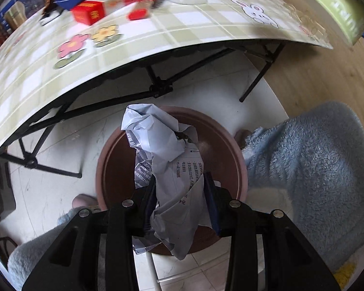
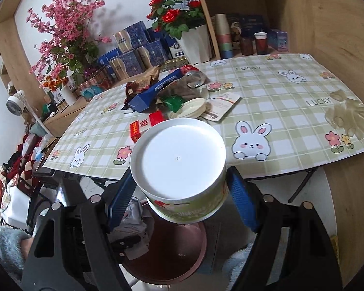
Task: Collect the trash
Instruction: 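Carry the paper over the bin and open the left gripper while the right holds the cup, then lower the green cup over the bin and open the right gripper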
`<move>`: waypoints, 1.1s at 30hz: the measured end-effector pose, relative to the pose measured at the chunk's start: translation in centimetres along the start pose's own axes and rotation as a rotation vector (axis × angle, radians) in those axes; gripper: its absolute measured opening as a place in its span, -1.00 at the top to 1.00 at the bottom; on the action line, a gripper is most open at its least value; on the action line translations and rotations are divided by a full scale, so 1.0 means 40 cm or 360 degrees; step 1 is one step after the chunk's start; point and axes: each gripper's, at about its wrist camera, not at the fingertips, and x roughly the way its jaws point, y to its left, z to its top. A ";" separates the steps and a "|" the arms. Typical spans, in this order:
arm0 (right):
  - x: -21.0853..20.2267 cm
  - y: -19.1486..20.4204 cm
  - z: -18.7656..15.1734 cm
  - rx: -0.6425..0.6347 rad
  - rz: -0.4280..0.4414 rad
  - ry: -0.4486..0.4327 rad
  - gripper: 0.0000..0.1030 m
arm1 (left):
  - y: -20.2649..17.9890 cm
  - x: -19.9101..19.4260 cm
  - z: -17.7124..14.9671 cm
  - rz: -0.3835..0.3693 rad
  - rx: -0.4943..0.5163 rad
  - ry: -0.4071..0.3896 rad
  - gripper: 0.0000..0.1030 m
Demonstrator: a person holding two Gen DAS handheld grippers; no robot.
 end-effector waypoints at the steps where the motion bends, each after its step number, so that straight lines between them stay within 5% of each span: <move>1: -0.003 -0.006 0.000 0.0006 -0.0004 -0.0003 -0.47 | -0.011 0.000 0.006 -0.0014 0.0018 -0.0022 0.10; 2: -0.006 -0.012 0.000 0.0013 -0.0009 -0.0006 -0.47 | -0.016 -0.003 0.012 -0.0021 0.0033 -0.0048 -0.32; 4: -0.011 -0.018 -0.002 0.0021 -0.0020 -0.0007 -0.47 | -0.031 -0.024 0.017 0.0035 0.0060 -0.0147 -0.76; 12: 0.012 -0.021 -0.040 0.0031 -0.0020 0.0066 -0.47 | 0.057 -0.175 -0.037 0.0301 -0.0099 -0.0444 -0.87; 23: 0.123 0.103 -0.118 -0.0131 0.0051 0.0288 -0.48 | 0.228 -0.351 -0.196 0.0626 -0.0477 -0.0776 -0.88; 33: 0.188 0.177 -0.181 -0.0239 0.0044 0.0435 -0.48 | 0.298 -0.338 -0.266 0.0538 -0.0750 -0.0776 -0.88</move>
